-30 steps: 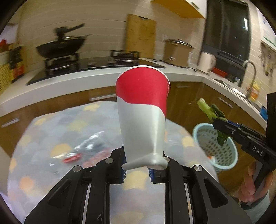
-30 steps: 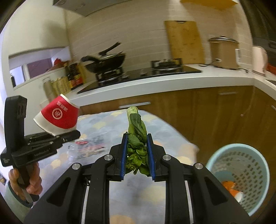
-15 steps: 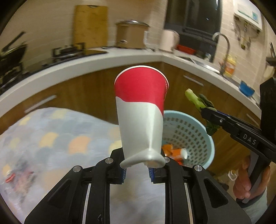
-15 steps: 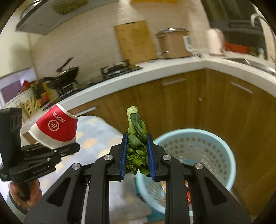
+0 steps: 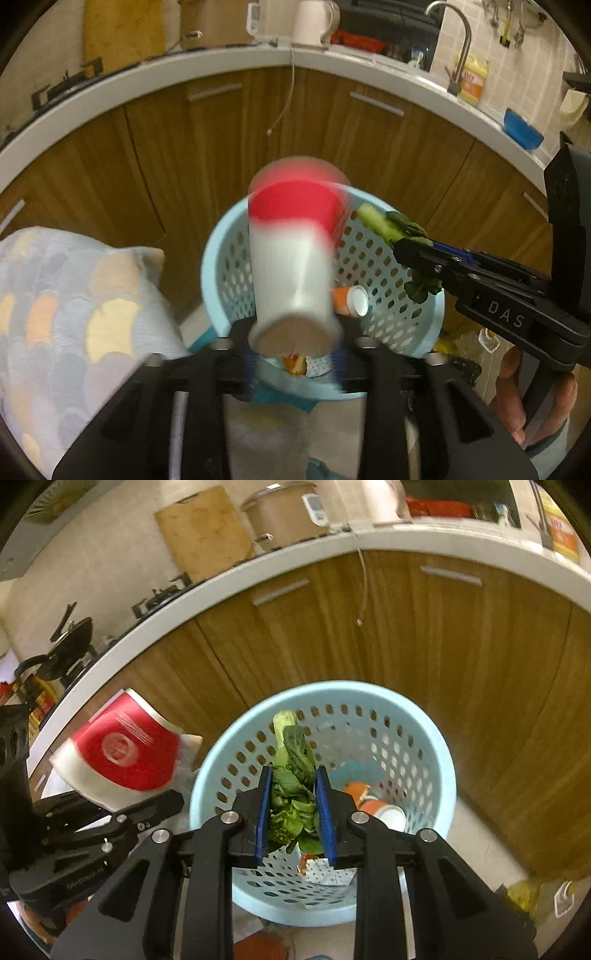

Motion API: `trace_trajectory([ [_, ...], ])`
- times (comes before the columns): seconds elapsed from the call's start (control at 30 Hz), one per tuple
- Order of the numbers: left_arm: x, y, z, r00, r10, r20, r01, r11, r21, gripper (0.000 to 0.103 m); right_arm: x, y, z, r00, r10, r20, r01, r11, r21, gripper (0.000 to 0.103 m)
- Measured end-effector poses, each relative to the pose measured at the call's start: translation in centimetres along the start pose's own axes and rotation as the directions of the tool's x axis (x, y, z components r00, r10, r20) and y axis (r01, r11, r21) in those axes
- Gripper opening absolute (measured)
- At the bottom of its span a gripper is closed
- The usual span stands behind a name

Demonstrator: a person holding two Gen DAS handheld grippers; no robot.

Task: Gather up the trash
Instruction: 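Carry the paper cup and bok choy to the blue basket and open both grippers, then move the left gripper to the clear plastic bag and grasp it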

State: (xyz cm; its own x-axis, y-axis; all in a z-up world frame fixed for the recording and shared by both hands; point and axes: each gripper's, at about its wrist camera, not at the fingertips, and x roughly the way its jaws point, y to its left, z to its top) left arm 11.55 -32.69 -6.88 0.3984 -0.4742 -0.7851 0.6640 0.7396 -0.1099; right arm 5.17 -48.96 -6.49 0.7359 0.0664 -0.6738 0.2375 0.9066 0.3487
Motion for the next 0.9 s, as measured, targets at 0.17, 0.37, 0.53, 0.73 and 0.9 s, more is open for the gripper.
trace_trajectory([
  [0.17, 1.1, -0.3, -0.8, 0.999, 0.020, -0.034, -0.019, 0.999, 0.029, 0.048, 0.1, -0.5, -0.4, 1.000, -0.011, -0.005, 0.011, 1.000, 0.008, 0.028],
  [0.37, 0.0, 1.1, -1.5, 1.000, 0.026, -0.012, -0.026, 1.000, -0.006, 0.048, -0.2, 1.1, -0.1, 1.000, 0.002, 0.005, -0.002, 1.000, -0.022, 0.029],
  [0.53, -2.9, 3.0, -1.9, 0.998, 0.037, 0.054, -0.033, 0.997, -0.063, 0.049, -0.9, 4.0, 0.2, 0.999, 0.035, 0.024, -0.033, 0.996, -0.082, 0.029],
  [0.73, -7.5, 6.3, -3.3, 0.986, 0.099, 0.135, -0.079, 0.985, -0.151, 0.054, -1.8, 9.4, -0.1, 0.994, 0.100, 0.039, -0.091, 0.978, -0.188, 0.029],
  [0.9, -12.0, 10.7, -5.5, 0.964, 0.191, 0.183, -0.139, 0.954, -0.266, 0.060, -1.6, 15.0, -1.3, 0.988, 0.155, 0.019, -0.143, 0.945, -0.294, 0.034],
])
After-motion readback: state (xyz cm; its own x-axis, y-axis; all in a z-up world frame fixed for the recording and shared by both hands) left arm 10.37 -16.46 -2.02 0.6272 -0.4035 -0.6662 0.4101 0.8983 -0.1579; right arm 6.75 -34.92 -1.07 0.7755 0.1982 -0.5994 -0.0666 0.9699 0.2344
